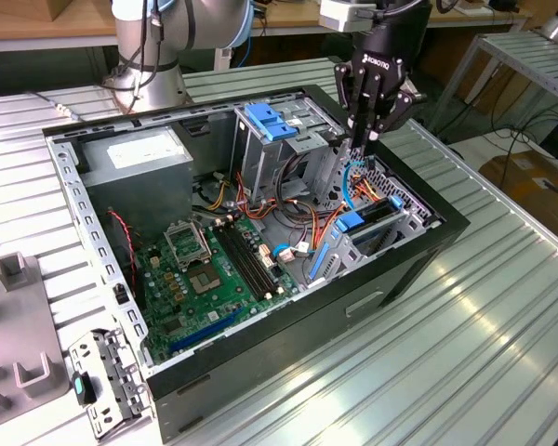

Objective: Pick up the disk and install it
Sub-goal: 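Insert the second disk wire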

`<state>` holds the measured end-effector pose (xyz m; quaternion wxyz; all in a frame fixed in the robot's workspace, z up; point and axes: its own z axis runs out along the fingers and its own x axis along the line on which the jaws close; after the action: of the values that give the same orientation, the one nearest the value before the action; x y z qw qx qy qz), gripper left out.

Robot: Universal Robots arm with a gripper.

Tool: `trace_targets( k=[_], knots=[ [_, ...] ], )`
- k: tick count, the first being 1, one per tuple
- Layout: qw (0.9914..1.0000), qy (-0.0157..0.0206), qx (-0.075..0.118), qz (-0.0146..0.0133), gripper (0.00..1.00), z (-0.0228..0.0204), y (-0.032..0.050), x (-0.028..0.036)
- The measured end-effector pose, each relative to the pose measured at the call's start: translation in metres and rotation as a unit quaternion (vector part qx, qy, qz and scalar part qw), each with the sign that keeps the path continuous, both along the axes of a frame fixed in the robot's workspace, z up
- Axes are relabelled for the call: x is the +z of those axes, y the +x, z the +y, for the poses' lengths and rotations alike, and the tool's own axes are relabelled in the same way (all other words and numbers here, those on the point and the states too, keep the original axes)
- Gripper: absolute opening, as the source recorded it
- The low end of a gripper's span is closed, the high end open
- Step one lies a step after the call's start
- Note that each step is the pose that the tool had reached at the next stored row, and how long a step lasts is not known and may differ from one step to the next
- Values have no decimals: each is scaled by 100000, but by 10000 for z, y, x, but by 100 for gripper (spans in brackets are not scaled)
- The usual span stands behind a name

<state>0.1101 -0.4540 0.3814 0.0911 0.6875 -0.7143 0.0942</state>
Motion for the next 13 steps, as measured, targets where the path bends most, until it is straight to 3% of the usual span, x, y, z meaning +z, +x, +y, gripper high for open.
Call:
trace_targets(
  k=[1, 6, 10, 13],
  knots=[
    [99999, -390, -2, -1, 30, 2, 0, 0],
    [99988, -1525, -3, -2, 30, 19, 0, 6],
    [99974, -2271, -4, 0, 30, 48, 0, 13],
    [99970, -2456, -16, -2, 30, 87, 3, 11]
  ],
)
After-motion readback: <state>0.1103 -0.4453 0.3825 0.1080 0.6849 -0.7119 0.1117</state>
